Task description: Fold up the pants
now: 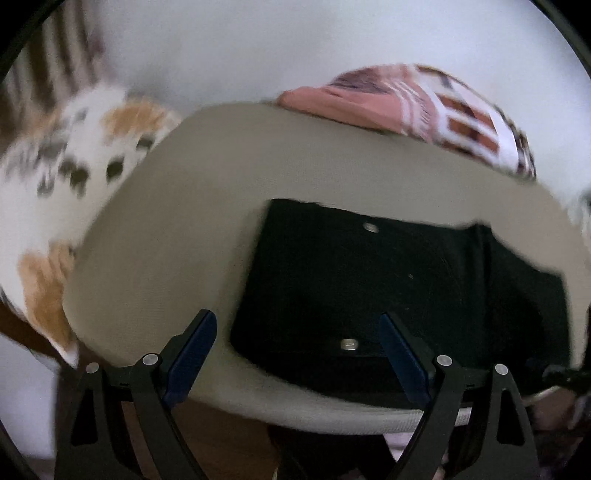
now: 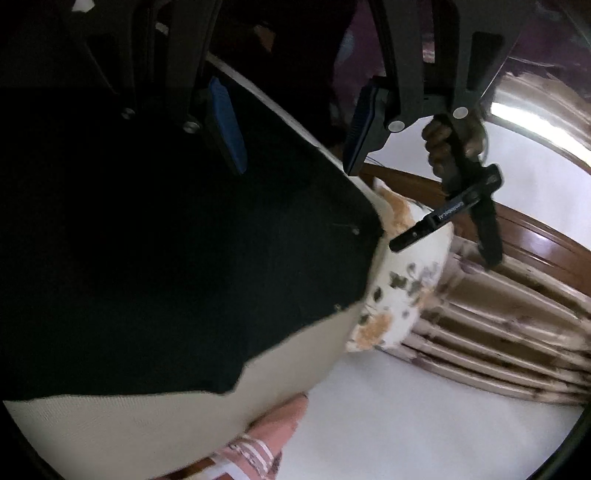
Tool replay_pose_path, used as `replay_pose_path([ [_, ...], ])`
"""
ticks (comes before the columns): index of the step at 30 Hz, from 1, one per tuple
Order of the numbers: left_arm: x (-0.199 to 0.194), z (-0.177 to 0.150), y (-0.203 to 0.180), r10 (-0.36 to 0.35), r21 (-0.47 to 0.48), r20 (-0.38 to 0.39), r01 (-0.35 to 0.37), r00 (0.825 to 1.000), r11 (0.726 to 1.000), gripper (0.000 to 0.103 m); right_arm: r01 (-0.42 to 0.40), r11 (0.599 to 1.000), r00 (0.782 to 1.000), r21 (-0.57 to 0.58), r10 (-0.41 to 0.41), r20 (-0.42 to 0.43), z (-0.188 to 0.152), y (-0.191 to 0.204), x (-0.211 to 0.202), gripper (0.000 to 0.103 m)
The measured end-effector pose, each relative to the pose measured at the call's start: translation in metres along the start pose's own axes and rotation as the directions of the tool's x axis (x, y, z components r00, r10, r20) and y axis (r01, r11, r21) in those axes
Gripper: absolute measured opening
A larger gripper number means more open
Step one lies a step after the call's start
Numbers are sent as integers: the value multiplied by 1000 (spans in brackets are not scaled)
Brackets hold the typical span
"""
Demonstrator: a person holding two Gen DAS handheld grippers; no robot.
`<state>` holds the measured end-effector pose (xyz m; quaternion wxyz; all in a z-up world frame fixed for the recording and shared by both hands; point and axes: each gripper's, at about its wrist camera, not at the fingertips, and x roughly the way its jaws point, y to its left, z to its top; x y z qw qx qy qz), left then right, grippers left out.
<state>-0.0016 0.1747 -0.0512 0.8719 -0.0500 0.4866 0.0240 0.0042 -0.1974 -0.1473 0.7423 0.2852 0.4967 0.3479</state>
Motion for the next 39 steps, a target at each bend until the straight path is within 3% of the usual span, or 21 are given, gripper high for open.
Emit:
replay_pose_path([
  [2, 3, 4, 40, -91, -118, -52, 84, 995, 989, 89, -26, 1000, 999, 7, 25, 44, 0, 0, -8, 54],
  [3, 6, 4, 60, -148, -195, -68, 133, 987, 972, 89, -27, 1000, 998, 13, 27, 56, -1, 0, -11, 56],
  [5, 14, -2, 92, -269, -343, -85, 226, 959, 912, 89, -32, 999, 997, 42, 29, 73, -5, -8, -15, 59],
  [6, 22, -8, 107, -340, -420, -92, 273, 936, 865, 89, -33, 998, 997, 59, 29, 73, -6, -12, -15, 60],
  [8, 33, -17, 116, -412, -485, -107, 314, 905, 816, 85, -21, 997, 997, 75, 16, 71, -10, -17, -16, 60],
  [10, 42, -26, 113, -458, -504, -124, 342, 880, 793, 81, -3, 998, 997, 63, -1, 72, -6, -13, -13, 60],
  [12, 51, -33, 104, -518, -524, -133, 384, 845, 760, 80, 18, 999, 998, 43, -20, 62, -5, -10, -13, 62],
  [15, 63, -34, 97, -542, -552, -134, 391, 830, 736, 80, 45, 999, 997, 26, -46, 55, -5, -6, -9, 63],
  [20, 86, -29, 90, -606, -586, -106, 443, 789, 679, 80, 36, 998, 997, 41, -39, 59, -4, -9, -11, 63],
  [24, 94, -18, 88, -622, -575, -91, 469, 777, 670, 80, 40, 998, 997, 49, -43, 62, -5, -10, -13, 63],
  [25, 95, -17, 91, -630, -589, -80, 473, 772, 655, 80, 40, 998, 997, 49, -43, 62, -5, -10, -12, 63],
  [29, 101, -22, 102, -679, -648, 17, 525, 734, 551, 81, 33, 998, 997, 57, -37, 68, -5, -10, -12, 64],
  [30, 101, -21, 102, -682, -646, 15, 528, 731, 551, 81, 32, 998, 997, 60, -36, 69, -5, -11, -12, 64],
  [33, 99, -16, 97, -672, -620, -12, 522, 741, 587, 81, 33, 998, 997, 60, -37, 69, -5, -10, -12, 65],
  [34, 97, -15, 95, -661, -606, -21, 516, 750, 605, 81, 35, 998, 997, 56, -39, 67, -5, -10, -12, 66],
  [36, 92, -11, 85, -618, -554, -56, 490, 784, 673, 77, 37, 998, 997, 54, -41, 66, -6, -9, -11, 66],
  [37, 89, -9, 78, -565, -513, -85, 450, 820, 731, 65, 38, 998, 997, 55, -41, 66, -6, -10, -12, 66],
  [38, 87, -9, 76, -526, -485, -100, 420, 845, 767, 44, 38, 998, 997, 56, -41, 67, -6, -10, -12, 66],
  [39, 88, -10, 76, -508, -474, -109, 404, 855, 782, 37, 38, 998, 997, 58, -42, 68, -6, -10, -12, 66],
])
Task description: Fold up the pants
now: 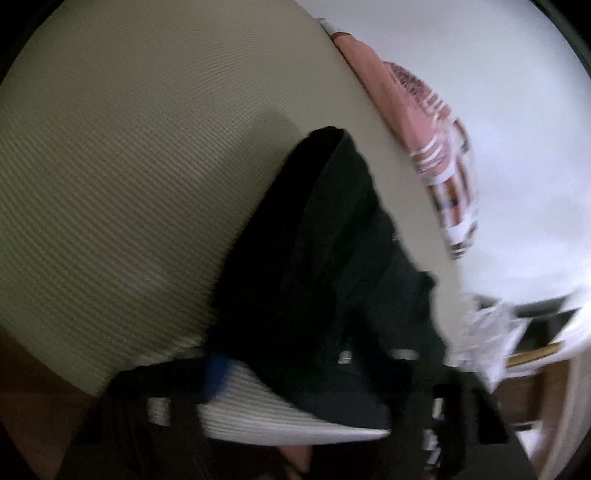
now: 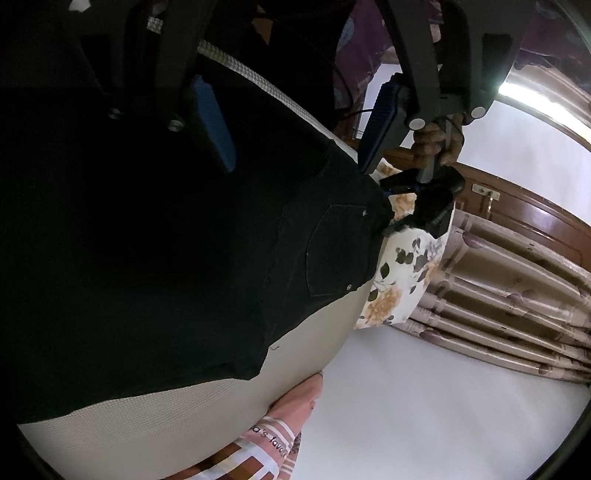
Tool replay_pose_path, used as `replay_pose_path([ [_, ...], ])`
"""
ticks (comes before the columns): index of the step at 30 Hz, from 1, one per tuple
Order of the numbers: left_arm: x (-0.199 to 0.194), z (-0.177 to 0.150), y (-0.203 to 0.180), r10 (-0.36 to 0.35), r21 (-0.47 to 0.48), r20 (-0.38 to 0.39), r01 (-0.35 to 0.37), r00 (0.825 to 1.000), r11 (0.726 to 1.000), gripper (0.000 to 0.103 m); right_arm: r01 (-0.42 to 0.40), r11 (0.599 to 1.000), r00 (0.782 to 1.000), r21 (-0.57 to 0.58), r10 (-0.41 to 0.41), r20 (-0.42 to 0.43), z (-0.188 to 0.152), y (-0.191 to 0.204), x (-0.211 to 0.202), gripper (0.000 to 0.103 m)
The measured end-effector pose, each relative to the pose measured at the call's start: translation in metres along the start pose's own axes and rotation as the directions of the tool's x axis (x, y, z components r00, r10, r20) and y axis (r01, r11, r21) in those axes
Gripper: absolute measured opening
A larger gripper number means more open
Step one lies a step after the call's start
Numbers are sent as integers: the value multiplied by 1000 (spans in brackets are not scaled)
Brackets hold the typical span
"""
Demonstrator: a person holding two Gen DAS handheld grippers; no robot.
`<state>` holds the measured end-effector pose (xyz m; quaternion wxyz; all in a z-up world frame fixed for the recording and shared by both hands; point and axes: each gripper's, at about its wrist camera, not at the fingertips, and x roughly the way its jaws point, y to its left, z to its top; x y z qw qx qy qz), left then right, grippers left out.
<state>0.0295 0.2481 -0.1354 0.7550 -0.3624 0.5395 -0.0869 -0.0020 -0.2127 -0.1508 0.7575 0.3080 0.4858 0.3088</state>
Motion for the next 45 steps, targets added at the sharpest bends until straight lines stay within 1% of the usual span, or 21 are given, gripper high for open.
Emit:
replay_pose_path([
  [3, 0, -1, 7, -27, -27, 15, 27, 1000, 999, 33, 1, 1000, 1000, 3, -1, 4, 0, 0, 0, 66],
  [7, -2, -9, -8, 17, 44, 69, -20, 997, 999, 30, 5, 1000, 1000, -1, -5, 2, 0, 0, 1, 66],
  [9, -6, -10, -9, 2, 53, 86, -7, 996, 999, 28, 3, 1000, 1000, -1, -3, 3, 0, 0, 0, 66],
  [14, -21, -11, -30, -44, 83, 129, 34, 991, 996, 25, -4, 1000, 1000, 8, 4, 13, -1, -1, 0, 66],
  [16, -27, -14, -44, -62, 107, 148, 47, 987, 993, 25, -22, 999, 999, 25, 21, 28, -1, -4, -2, 66],
  [21, -43, -25, -101, -100, 214, 193, 58, 976, 975, 25, -119, 987, 990, 111, 109, 89, 2, -20, -15, 66],
  [25, -46, -39, -161, -164, 319, 184, 99, 969, 943, 25, -188, 965, 976, 185, 161, 148, 6, -40, -34, 67],
  [28, -35, -55, -213, -216, 408, 136, 144, 967, 901, 25, -237, 942, 960, 239, 190, 203, 8, -59, -57, 68],
  [29, -27, -65, -236, -237, 449, 105, 166, 966, 878, 25, -244, 938, 956, 247, 190, 221, 9, -64, -66, 68],
  [30, -19, -70, -252, -246, 471, 87, 178, 965, 864, 25, -252, 934, 952, 255, 192, 238, 8, -68, -74, 69],
  [32, -3, -91, -288, -270, 544, 24, 214, 963, 811, 25, -278, 922, 940, 268, 204, 273, 7, -78, -92, 69],
  [34, 20, -112, -319, -285, 591, -60, 265, 957, 762, 25, -294, 916, 931, 272, 210, 299, 6, -85, -106, 71],
  [35, 32, -123, -332, -283, 613, -97, 281, 954, 738, 25, -313, 908, 923, 278, 222, 315, 5, -90, -114, 71],
  [36, 40, -131, -339, -280, 626, -117, 290, 953, 724, 25, -332, 900, 916, 284, 236, 324, 4, -93, -120, 73],
  [37, 56, -145, -349, -267, 644, -159, 304, 951, 702, 25, -362, 884, 905, 295, 257, 338, 2, -99, -125, 74],
  [38, 69, -155, -356, -252, 651, -193, 316, 948, 691, 25, -386, 870, 896, 307, 273, 351, -1, -103, -129, 74],
  [40, 91, -170, -361, -223, 657, -240, 327, 945, 679, 25, -434, 840, 874, 325, 306, 378, -7, -111, -136, 76],
  [41, 105, -178, -361, -204, 654, -270, 335, 941, 678, 25, -473, 813, 855, 340, 329, 401, -11, -119, -139, 76],
  [42, 114, -183, -361, -194, 650, -291, 342, 937, 679, 25, -493, 797, 843, 347, 341, 416, -13, -122, -141, 77],
  [44, 133, -194, -360, -168, 645, -325, 348, 931, 680, 25, -526, 769, 824, 364, 356, 440, -16, -132, -146, 82],
  [45, 139, -199, -362, -158, 644, -333, 347, 930, 682, 25, -528, 762, 822, 374, 350, 449, -18, -136, -149, 91],
])
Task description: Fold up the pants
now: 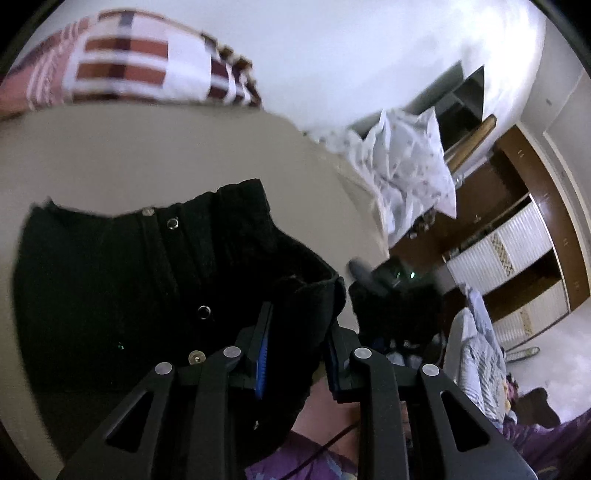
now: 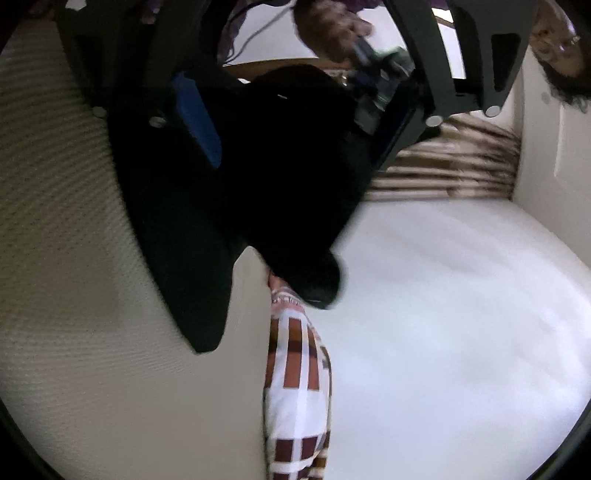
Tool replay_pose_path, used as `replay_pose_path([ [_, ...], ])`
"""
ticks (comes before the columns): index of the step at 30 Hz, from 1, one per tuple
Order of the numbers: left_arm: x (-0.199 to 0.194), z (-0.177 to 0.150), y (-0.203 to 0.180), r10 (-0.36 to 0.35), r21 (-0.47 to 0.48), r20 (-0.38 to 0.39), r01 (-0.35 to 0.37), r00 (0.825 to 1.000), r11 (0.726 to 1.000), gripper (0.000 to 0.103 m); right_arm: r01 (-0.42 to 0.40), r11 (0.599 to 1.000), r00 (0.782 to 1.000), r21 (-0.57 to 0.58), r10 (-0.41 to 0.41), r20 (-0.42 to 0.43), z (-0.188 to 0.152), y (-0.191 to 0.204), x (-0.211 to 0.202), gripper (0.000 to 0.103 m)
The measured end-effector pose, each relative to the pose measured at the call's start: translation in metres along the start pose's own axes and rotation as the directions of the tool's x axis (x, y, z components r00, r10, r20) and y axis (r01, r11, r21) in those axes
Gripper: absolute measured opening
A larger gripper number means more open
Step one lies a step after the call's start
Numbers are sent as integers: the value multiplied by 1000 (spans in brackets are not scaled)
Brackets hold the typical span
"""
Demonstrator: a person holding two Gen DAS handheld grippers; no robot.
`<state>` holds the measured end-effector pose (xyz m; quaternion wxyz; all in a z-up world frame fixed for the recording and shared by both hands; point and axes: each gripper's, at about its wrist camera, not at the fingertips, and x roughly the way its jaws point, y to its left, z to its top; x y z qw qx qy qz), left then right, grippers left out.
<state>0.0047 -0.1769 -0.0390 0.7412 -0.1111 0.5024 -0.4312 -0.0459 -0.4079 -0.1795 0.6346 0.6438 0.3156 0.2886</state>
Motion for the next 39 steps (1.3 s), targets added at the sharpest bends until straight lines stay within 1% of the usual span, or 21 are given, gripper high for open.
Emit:
replay_pose_path([
  [1, 7, -2, -1, 4, 2, -13, -4, 1000, 1000, 25, -3, 1000, 1000, 10, 3, 9, 1, -2, -3, 91],
  [4, 17, -3, -5, 7, 23, -21, -7, 1000, 1000, 25, -53, 998, 999, 39, 53, 11, 4, -6, -8, 91],
  [9, 27, -1, -8, 4, 51, -23, -3, 1000, 999, 25, -53, 998, 999, 23, 53, -12, 10, -2, -8, 91],
  [15, 53, -7, -13, 36, 122, -72, -27, 997, 992, 25, -76, 997, 997, 27, 77, -23, 15, -4, -7, 91],
  [17, 57, -10, -18, 50, 173, -71, -37, 996, 984, 26, -77, 997, 997, 30, 77, -26, 15, -5, -10, 91],
  [18, 57, -12, -20, 51, 193, -71, -36, 996, 981, 28, -77, 997, 997, 31, 78, -28, 16, -6, -11, 91],
  [19, 59, -12, -22, 42, 199, -81, -25, 996, 980, 36, -77, 997, 996, 33, 78, -31, 16, -6, -10, 91],
  [20, 61, -12, -25, 12, 201, -99, 8, 995, 979, 47, -74, 997, 996, 33, 75, -37, 17, -6, -10, 91],
  [22, 64, -12, -30, -49, 204, -133, 76, 990, 976, 57, -59, 998, 997, 27, 61, -52, 18, -5, -8, 91],
  [24, 66, -13, -36, -39, 227, -130, 68, 991, 972, 57, -30, 1000, 997, 8, 30, -75, 17, -2, -4, 90],
  [27, 51, -13, -40, -87, 223, -113, 110, 990, 969, 57, -17, 1000, 997, 18, 18, -79, 17, -3, -3, 90],
  [28, 44, -13, -40, -85, 224, -97, 105, 992, 969, 58, -8, 1000, 997, 20, 9, -82, 17, -2, -3, 90],
  [29, 29, -12, -39, -61, 229, -64, 74, 996, 971, 60, 22, 1000, 996, 9, -21, -86, 17, 1, -4, 90],
  [30, 22, -10, -38, -48, 228, -48, 58, 998, 972, 60, 51, 999, 995, -8, -51, -86, 17, 4, -5, 90],
  [31, 5, -9, -31, -20, 220, -16, 23, 1000, 975, 60, 82, 996, 993, -31, -85, -84, 16, 8, -7, 91],
  [33, -22, -9, -15, 59, 196, 33, -65, 998, 978, 61, 190, 977, 979, -100, -196, -48, 15, 21, -21, 91],
  [34, -31, -11, -7, 96, 185, 48, -103, 994, 977, 63, 243, 961, 969, -134, -247, -13, 15, 28, -30, 92],
  [35, -48, -14, 8, 158, 149, 71, -167, 985, 975, 63, 296, 939, 955, -174, -295, 33, 13, 37, -42, 92],
  [36, -61, -17, 21, 186, 114, 86, -195, 979, 974, 63, 325, 923, 946, -204, -319, 62, 9, 45, -53, 92],
  [37, -69, -20, 31, 203, 86, 100, -211, 974, 974, 63, 326, 916, 945, -233, -317, 76, 3, 55, -62, 92],
  [39, -94, -31, 60, 270, 2, 136, -273, 953, 962, 63, 329, 898, 944, -293, -314, 97, -12, 71, -67, 92],
])
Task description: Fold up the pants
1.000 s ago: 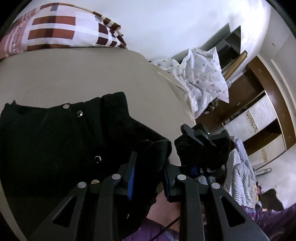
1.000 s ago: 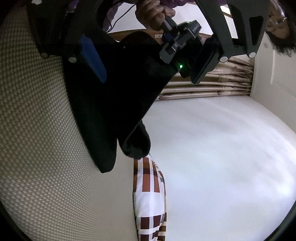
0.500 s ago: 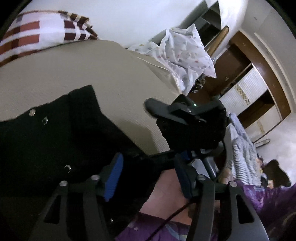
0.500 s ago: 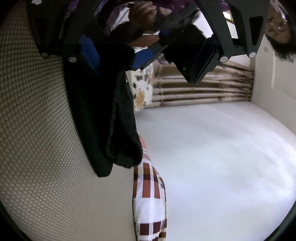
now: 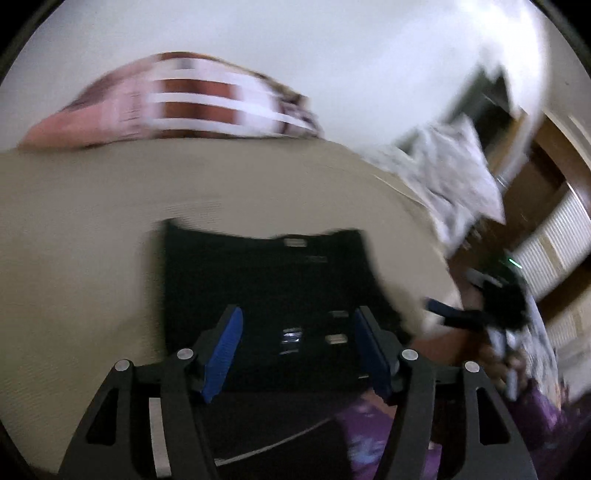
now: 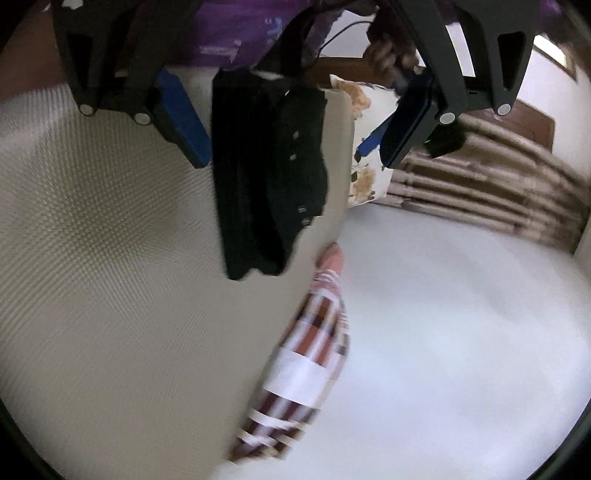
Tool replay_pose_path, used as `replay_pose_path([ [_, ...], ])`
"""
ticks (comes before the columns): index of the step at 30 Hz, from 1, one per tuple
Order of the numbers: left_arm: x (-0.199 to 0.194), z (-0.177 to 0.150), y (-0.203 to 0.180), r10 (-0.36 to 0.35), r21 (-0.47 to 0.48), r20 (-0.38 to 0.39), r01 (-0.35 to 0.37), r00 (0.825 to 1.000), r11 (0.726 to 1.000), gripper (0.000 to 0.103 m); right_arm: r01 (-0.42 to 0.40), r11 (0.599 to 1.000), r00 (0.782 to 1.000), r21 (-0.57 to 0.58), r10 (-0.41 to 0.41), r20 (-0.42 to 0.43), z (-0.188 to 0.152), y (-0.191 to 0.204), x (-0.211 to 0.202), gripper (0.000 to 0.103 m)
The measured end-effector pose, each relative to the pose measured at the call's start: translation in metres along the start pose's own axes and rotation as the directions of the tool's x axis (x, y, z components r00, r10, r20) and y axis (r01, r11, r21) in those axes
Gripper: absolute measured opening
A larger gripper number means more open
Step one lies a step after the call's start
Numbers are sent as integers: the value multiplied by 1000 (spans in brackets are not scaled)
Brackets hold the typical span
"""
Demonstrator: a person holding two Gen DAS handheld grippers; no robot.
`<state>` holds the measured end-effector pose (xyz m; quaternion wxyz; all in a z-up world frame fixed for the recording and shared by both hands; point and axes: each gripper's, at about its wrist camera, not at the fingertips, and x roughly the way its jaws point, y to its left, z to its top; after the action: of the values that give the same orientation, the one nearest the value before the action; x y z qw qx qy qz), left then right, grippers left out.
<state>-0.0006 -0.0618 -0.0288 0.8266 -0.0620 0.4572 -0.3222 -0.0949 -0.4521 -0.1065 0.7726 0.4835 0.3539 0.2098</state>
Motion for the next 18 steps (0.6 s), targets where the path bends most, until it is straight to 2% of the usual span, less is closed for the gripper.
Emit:
replay_pose_path([
  [2, -8, -10, 24, 76, -35, -4, -76, 997, 996, 63, 55, 994, 998, -89, -56, -10, -13, 19, 0, 91],
  [3, -9, -16, 33, 105, -47, -9, -105, 994, 993, 63, 76, 989, 997, -124, -79, -18, -18, 25, 3, 87],
  [4, -10, -21, 42, 131, -61, -16, -131, 991, 989, 63, 93, 983, 995, -159, -98, -21, -22, 32, 6, 76],
  [6, -12, -32, 57, 164, -95, -29, -166, 986, 981, 63, 118, 965, 991, -236, -130, -39, -34, 43, 16, 63],
  [9, -12, -46, 75, 167, -160, -56, -174, 984, 972, 63, 108, 955, 983, -276, -144, -115, -56, 49, 37, 60],
  [12, -13, -57, 83, 178, -182, -60, -186, 982, 966, 63, 81, 954, 981, -288, -127, -145, -70, 54, 48, 60],
  [15, -10, -62, 84, 172, -191, -64, -181, 983, 965, 63, 141, 948, 971, -285, -189, -145, -68, 46, 56, 60],
  [18, -5, -65, 85, 166, -195, -82, -179, 983, 964, 63, 196, 946, 964, -259, -234, -127, -63, 36, 59, 55],
])
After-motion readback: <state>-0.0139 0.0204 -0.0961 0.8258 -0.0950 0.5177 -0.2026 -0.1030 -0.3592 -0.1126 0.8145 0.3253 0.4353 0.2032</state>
